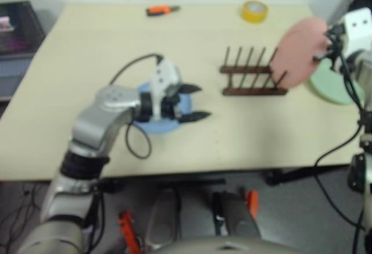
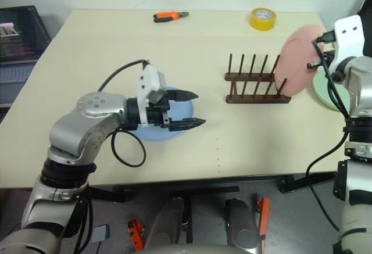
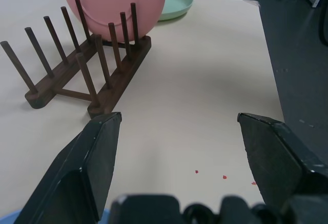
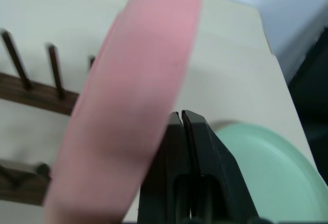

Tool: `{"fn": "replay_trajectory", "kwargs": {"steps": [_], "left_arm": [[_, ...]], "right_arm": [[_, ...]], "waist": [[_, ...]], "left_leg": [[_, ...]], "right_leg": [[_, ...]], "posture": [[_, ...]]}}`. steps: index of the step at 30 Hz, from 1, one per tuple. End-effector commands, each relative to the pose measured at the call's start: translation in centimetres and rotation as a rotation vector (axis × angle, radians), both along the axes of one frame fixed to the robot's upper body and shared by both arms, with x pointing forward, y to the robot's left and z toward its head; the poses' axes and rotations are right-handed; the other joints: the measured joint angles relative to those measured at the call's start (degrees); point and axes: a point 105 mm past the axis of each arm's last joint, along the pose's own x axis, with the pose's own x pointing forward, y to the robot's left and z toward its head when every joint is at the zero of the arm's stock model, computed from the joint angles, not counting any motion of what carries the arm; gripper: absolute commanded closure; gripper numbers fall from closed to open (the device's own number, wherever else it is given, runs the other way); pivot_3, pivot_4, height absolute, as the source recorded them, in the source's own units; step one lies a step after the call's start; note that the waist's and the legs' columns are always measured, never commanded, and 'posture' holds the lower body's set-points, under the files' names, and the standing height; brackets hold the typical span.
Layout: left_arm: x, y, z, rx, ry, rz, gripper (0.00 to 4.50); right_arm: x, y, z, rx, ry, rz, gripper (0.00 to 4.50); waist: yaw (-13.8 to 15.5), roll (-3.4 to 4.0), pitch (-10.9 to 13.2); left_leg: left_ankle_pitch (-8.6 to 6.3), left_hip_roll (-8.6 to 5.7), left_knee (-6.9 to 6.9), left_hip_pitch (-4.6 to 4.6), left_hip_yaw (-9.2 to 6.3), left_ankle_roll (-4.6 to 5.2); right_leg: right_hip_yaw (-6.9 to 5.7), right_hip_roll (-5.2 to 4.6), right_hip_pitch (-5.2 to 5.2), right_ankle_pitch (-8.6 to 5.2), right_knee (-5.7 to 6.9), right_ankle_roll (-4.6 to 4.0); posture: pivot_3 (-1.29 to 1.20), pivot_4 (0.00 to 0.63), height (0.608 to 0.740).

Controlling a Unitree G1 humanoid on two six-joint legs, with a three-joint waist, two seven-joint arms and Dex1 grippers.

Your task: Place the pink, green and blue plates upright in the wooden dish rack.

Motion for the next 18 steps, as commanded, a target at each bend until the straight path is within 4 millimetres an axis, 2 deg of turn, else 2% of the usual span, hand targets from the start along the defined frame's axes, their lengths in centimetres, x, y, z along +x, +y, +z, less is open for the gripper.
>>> {"fn": "replay_trajectory", "kwargs": {"steps": [1, 6, 13, 16, 18], "left_arm": [[-0.2, -0.5, 0.7, -0.002, -0.04, -0.018, 0.5], [-0.2, -0.3, 0.6, 0.003, -0.041, -0.013, 0.5], [-0.1, -0.3, 0.7, 0.009, -0.043, -0.013, 0.5], [-0.2, -0.3, 0.7, 0.01, -0.041, -0.022, 0.5], [-0.2, -0.3, 0.7, 0.011, -0.039, -0.029, 0.5]], "right_arm": [[-0.7, 0.8, 3.5, -0.002, -0.104, 0.044, 4.48], [-1.2, 0.3, 3.7, -0.038, -0.096, 0.033, 4.48], [-2.3, -3.1, 3.3, -0.129, -0.037, -0.047, 4.48], [-3.5, -4.7, 1.8, -0.162, 0.068, -0.036, 4.48], [-4.0, -4.7, 0.8, -0.144, 0.125, 0.018, 4.48]], "waist": [[0.03, 0.0, 0.0], [0.04, 0.0, 0.0], [0.06, 0.0, 0.0], [0.16, 0.0, 0.0], [0.16, 0.0, 0.0]], "left_leg": [[0.0, 0.0, 0.0, 0.0, 0.0, 0.0], [0.0, 0.01, 0.01, 0.0, 0.0, 0.0], [-0.01, 0.01, -0.01, 0.0, 0.01, 0.0], [0.0, 0.01, 0.0, 0.0, 0.01, 0.0], [-0.01, 0.01, 0.0, -0.01, 0.02, 0.0]], "right_leg": [[0.0, -0.02, 0.0, 0.0, -0.01, 0.0], [0.0, -0.04, 0.01, 0.0, -0.01, 0.0], [0.01, -0.06, 0.0, -0.01, -0.05, -0.01], [0.01, -0.06, 0.0, -0.01, -0.04, -0.01], [-0.04, -0.06, 0.02, -0.03, -0.05, -0.03]], "posture": [[0.0, 0.15, 0.74], [0.0, 0.15, 0.74], [0.0, 0.15, 0.74], [0.0, 0.15, 0.74], [0.0, 0.15, 0.74]]}}
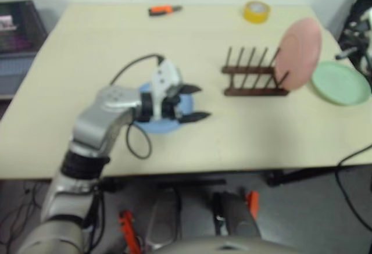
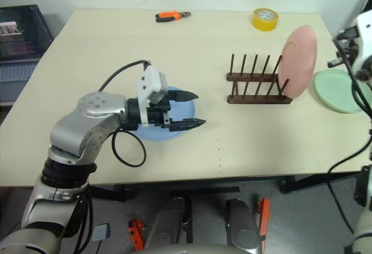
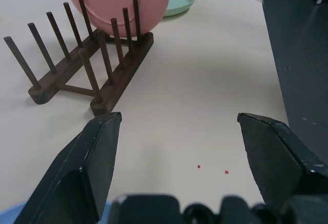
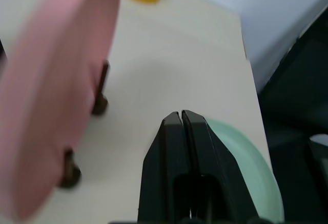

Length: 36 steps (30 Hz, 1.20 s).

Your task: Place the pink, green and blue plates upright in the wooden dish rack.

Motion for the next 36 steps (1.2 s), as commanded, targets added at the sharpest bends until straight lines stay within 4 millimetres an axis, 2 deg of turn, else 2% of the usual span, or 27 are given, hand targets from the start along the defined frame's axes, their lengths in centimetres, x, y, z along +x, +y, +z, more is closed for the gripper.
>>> {"fn": "replay_trajectory", "kwargs": {"steps": [1, 2, 5, 9, 16, 24, 36], "left_arm": [[-0.3, -0.5, 0.8, -0.003, -0.036, -0.037, 0.5], [-0.3, -0.6, 0.8, -0.003, -0.036, -0.042, 0.5], [-0.3, -0.8, 0.8, -0.003, -0.035, -0.05, 0.5], [-0.2, -1.1, 0.9, -0.007, -0.035, -0.059, 0.5], [-0.6, -1.5, 0.6, -0.015, -0.025, -0.073, 0.5], [-1.0, -1.7, 0.3, -0.023, -0.012, -0.073, 0.5], [-1.5, -2.4, -0.3, -0.054, 0.013, -0.066, 0.5]], "right_arm": [[-0.9, 0.0, -0.3, 0.007, 0.062, 0.08, 4.48], [-1.0, -0.1, -0.7, 0.001, 0.082, 0.089, 4.48], [-1.0, -0.4, -1.5, -0.013, 0.124, 0.095, 3.86], [-0.7, -0.7, -2.4, -0.031, 0.169, 0.111, 2.49], [-0.1, -1.4, -5.4, -0.176, 0.31, 0.145, 0.08], [0.3, -3.1, -7.4, -0.352, 0.431, 0.119, 0.08], [0.9, -3.4, -10.5, -0.479, 0.542, 0.188, 0.08]], "waist": [[-0.06, 0.0, 0.0], [-0.2, 0.0, 0.0], [-0.51, 0.0, 0.0], [-0.48, 0.01, -0.01], [-0.33, 0.01, 0.0], [-0.39, 0.01, 0.0], [-0.49, 0.01, 0.0]], "left_leg": [[0.0, 0.0, -0.01, 0.0, -0.01, 0.0], [0.0, 0.0, 0.01, 0.01, -0.01, 0.0], [0.0, -0.02, 0.03, 0.06, 0.01, 0.0], [0.0, -0.02, 0.02, 0.09, -0.02, 0.0], [0.0, -0.04, 0.01, 0.05, 0.03, 0.0], [0.0, -0.06, 0.03, 0.07, 0.02, 0.0], [0.0, -0.1, 0.03, 0.07, 0.03, 0.0]], "right_leg": [[0.02, 0.0, 0.0, 0.0, 0.0, 0.0], [0.02, 0.0, 0.01, 0.0, 0.0, 0.0], [0.08, 0.01, 0.0, 0.02, 0.04, 0.02], [0.05, 0.03, 0.0, 0.02, 0.07, 0.02], [0.07, 0.0, 0.0, 0.01, 0.0, 0.03], [0.06, 0.02, 0.0, 0.02, 0.03, 0.02], [0.09, 0.03, 0.01, 0.02, 0.06, 0.02]], "posture": [[0.0, 0.15, 0.74], [0.0, 0.15, 0.74], [0.0, 0.15, 0.74], [0.0, 0.15, 0.74], [0.0, 0.15, 0.74], [0.0, 0.15, 0.74], [0.0, 0.15, 0.74]]}}
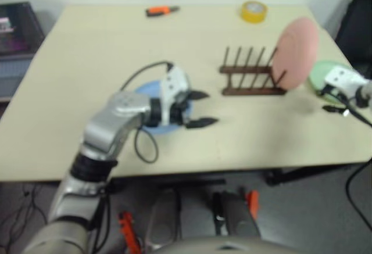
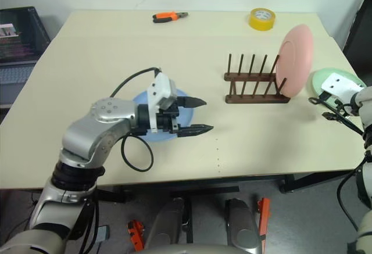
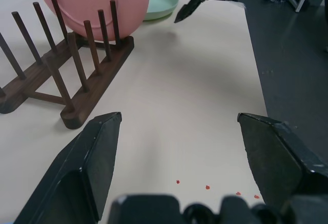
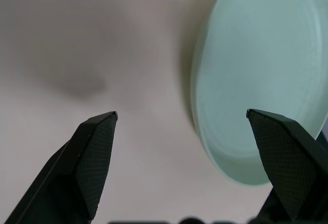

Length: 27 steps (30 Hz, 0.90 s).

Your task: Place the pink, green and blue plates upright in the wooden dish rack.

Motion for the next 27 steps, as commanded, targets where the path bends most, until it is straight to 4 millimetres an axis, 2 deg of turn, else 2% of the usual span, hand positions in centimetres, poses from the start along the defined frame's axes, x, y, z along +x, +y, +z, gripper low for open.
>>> {"fn": "replay_trajectory", "kwargs": {"steps": [1, 5, 12, 13, 16, 25, 26, 27], "left_arm": [[-0.8, -0.7, 0.8, -0.021, -0.033, -0.028, 0.5], [-0.9, -0.9, 0.8, -0.036, -0.026, -0.026, 0.5], [-1.3, -1.3, 0.3, -0.052, -0.011, -0.026, 0.5], [-1.4, -1.3, 0.3, -0.056, -0.008, -0.025, 0.5], [-1.5, -1.4, 0.2, -0.064, 0.0, -0.02, 0.5], [-1.3, -1.1, 0.2, -0.061, -0.003, -0.006, 0.5], [-1.3, -1.1, 0.2, -0.06, -0.003, -0.005, 0.5], [-1.3, -1.1, 0.2, -0.06, -0.004, -0.004, 0.5]], "right_arm": [[0.5, -0.1, 0.8, -0.026, -0.022, 0.015, 0.08], [0.7, -0.5, 0.6, -0.071, -0.03, 0.012, 0.08], [1.0, -0.6, 0.9, -0.053, -0.043, -0.001, 0.08], [1.0, -0.7, 1.0, -0.058, -0.047, -0.002, 0.25], [0.9, -0.9, 1.0, -0.064, -0.049, -0.004, 0.97], [1.0, -1.3, 1.4, -0.084, -0.083, -0.011, 4.29], [1.0, -1.3, 1.4, -0.083, -0.084, -0.012, 4.49], [1.0, -1.3, 1.4, -0.083, -0.086, -0.012, 4.49]], "waist": [[-0.05, 0.0, 0.0], [0.0, 0.0, 0.0], [-0.05, 0.0, 0.0], [-0.04, 0.0, 0.0], [-0.05, 0.0, 0.0], [-0.05, 0.0, 0.0], [-0.05, 0.0, 0.0], [-0.05, 0.0, 0.0]], "left_leg": [[0.0, 0.0, 0.0, 0.01, 0.02, 0.0], [0.0, -0.01, 0.0, 0.01, -0.01, 0.0], [0.0, -0.01, 0.0, 0.03, 0.0, 0.0], [0.0, -0.01, 0.0, 0.03, 0.0, 0.0], [0.0, -0.02, 0.01, 0.04, 0.01, 0.0], [0.01, -0.02, 0.02, 0.08, 0.0, 0.0], [0.01, -0.02, 0.02, 0.08, 0.0, 0.0], [0.01, -0.02, 0.02, 0.08, 0.0, 0.0]], "right_leg": [[0.02, 0.0, 0.0, 0.0, 0.0, 0.0], [0.0, 0.01, 0.0, 0.0, 0.03, 0.0], [0.02, 0.02, 0.01, 0.0, 0.04, 0.0], [0.02, 0.02, 0.02, 0.0, 0.04, 0.0], [0.03, 0.02, 0.03, 0.01, 0.04, 0.01], [0.05, 0.02, 0.07, 0.01, 0.05, 0.01], [0.04, 0.02, 0.07, 0.01, 0.05, 0.01], [0.04, 0.02, 0.07, 0.01, 0.06, 0.01]], "posture": [[0.0, 0.15, 0.74], [0.0, 0.15, 0.74], [0.0, 0.15, 0.74], [0.0, 0.15, 0.74], [0.0, 0.15, 0.74], [0.0, 0.15, 0.74], [0.0, 0.15, 0.74], [0.0, 0.15, 0.74]]}}
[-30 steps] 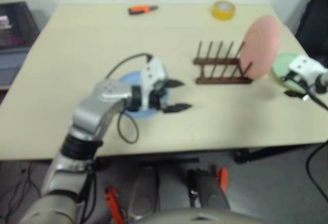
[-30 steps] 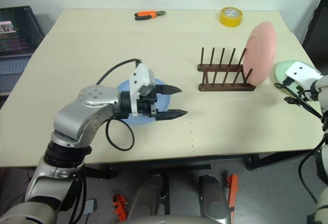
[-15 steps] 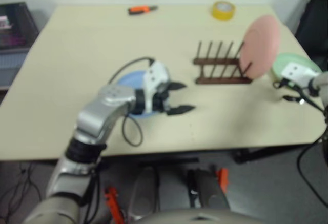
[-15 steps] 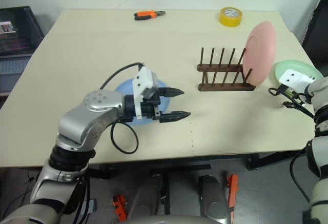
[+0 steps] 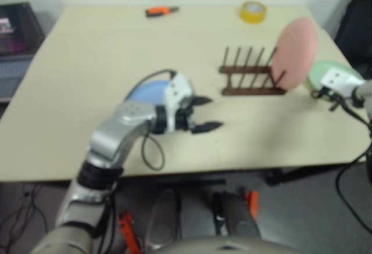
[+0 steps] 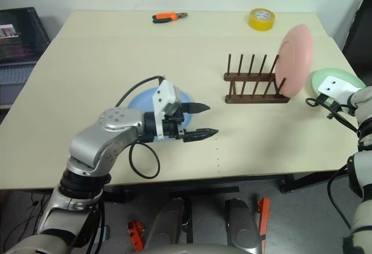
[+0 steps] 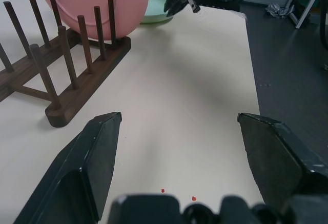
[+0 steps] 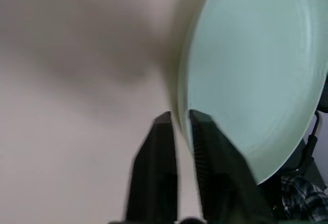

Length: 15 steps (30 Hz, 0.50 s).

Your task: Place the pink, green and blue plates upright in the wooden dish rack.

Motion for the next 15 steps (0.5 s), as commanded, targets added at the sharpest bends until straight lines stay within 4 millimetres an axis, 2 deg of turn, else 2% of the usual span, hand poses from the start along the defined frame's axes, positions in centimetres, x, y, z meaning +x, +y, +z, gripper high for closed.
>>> {"fn": "replay_trajectory", "kwargs": {"steps": [1, 5, 8, 12, 15], "left_arm": [[-0.6, -0.3, 1.2, -0.017, -0.048, -0.027, 0.5], [-0.7, -0.2, 1.2, -0.017, -0.05, -0.022, 0.5], [-0.6, 0.1, 1.2, -0.017, -0.051, -0.01, 0.5], [-0.5, 0.3, 1.2, -0.017, -0.051, -0.005, 0.5], [-0.2, 0.1, 1.4, -0.019, -0.06, -0.008, 0.5]], "right_arm": [[0.1, -0.7, 1.7, -0.01, -0.053, -0.013, 4.49], [0.2, 0.0, 2.2, 0.026, -0.051, 0.034, 4.49], [0.9, 1.2, 4.6, 0.129, -0.128, 0.056, 4.49], [1.0, 2.3, 7.1, 0.252, -0.143, 0.053, 4.49], [1.1, 2.8, 8.6, 0.19, -0.164, 0.125, 4.49]], "waist": [[0.0, 0.0, 0.0], [0.0, 0.0, 0.0], [-0.03, 0.0, 0.0], [-0.08, 0.03, 0.01], [0.02, 0.04, 0.0]], "left_leg": [[0.0, 0.0, 0.0, 0.0, 0.0, 0.0], [0.0, 0.0, 0.0, 0.01, 0.01, 0.0], [0.0, 0.0, 0.0, 0.01, 0.01, 0.0], [0.0, 0.03, 0.0, 0.04, 0.02, 0.0], [0.0, 0.04, 0.0, 0.04, -0.02, 0.0]], "right_leg": [[0.0, 0.0, 0.0, 0.0, 0.0, 0.0], [0.01, 0.0, 0.0, 0.0, 0.01, 0.0], [0.01, 0.0, 0.0, 0.0, 0.01, 0.01], [0.04, 0.0, 0.0, 0.01, 0.05, 0.01], [-0.01, 0.0, 0.01, 0.0, 0.02, 0.0]], "posture": [[0.0, 0.15, 0.74], [0.0, 0.15, 0.74], [0.0, 0.15, 0.74], [0.0, 0.15, 0.74], [0.0, 0.15, 0.74]]}}
